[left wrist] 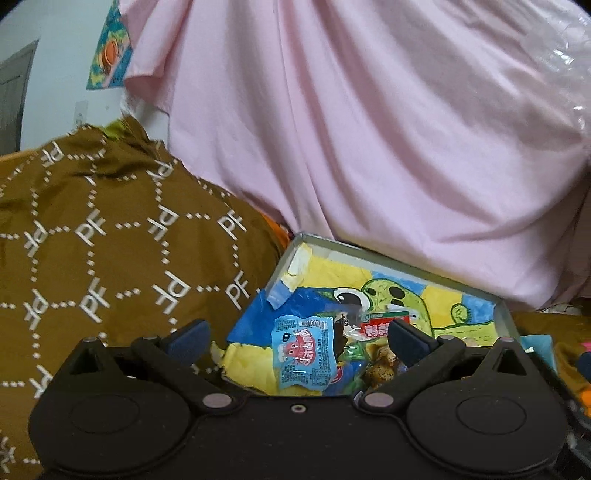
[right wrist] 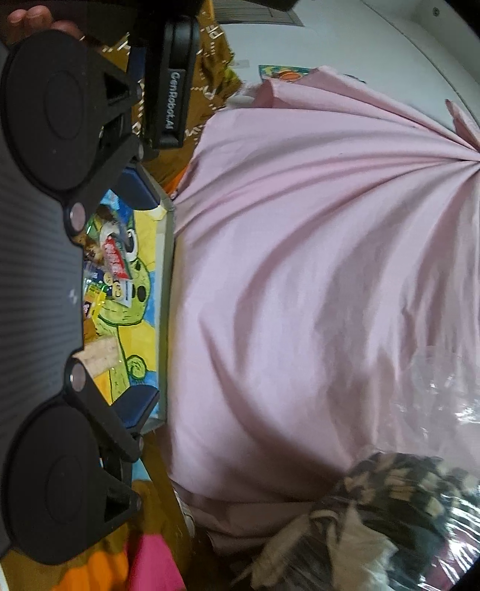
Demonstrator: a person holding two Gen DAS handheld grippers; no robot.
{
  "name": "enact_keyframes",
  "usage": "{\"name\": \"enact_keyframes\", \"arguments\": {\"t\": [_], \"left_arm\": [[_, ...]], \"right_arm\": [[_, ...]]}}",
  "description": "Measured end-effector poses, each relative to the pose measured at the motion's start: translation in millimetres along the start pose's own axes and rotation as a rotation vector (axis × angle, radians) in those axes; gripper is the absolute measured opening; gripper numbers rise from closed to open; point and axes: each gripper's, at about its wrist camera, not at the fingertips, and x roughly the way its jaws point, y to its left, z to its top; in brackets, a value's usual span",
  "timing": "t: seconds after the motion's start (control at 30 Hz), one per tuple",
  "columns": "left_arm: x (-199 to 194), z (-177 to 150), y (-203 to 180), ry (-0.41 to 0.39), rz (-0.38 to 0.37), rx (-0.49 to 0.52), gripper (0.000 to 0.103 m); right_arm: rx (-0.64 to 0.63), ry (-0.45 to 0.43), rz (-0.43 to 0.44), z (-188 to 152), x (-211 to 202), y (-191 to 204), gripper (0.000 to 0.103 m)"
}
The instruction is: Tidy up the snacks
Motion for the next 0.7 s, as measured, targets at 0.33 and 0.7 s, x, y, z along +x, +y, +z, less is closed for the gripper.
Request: {"name": "enact_keyframes", "arguments": {"t": [0.33, 0.7], "left_arm": [[-58, -7, 5, -0.045, -0.008, 0.012, 0.102], [-109, -17, 15, -0.086, 0.006, -0.004, 0.102]], "right_arm": [[0.03, -0.024, -0.036, 17, -48, 10, 0.103], [0.052, -0.017, -0.061, 17, -94, 11, 0.103]]}}
